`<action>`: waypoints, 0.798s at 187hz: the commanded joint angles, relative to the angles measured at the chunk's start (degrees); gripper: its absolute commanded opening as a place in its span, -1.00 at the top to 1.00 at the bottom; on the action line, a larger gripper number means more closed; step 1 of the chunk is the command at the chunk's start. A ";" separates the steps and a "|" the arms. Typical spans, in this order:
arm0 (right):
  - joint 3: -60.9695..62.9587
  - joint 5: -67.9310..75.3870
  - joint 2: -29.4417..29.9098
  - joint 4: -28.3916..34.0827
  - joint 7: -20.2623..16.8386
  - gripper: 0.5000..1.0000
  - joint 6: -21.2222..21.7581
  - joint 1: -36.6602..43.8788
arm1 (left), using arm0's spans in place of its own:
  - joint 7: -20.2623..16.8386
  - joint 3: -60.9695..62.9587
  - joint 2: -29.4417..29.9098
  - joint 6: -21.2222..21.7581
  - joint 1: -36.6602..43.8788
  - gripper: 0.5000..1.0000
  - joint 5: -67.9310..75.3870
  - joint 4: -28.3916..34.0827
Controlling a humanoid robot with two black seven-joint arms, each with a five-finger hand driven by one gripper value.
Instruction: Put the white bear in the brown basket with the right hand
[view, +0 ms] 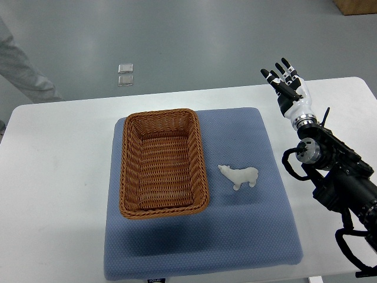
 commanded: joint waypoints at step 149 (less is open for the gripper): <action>-0.08 0.00 0.07 0.00 0.09 -0.69 -0.15 -0.09 | -0.09 -0.06 0.00 0.37 -0.47 -1.00 -0.09 -0.10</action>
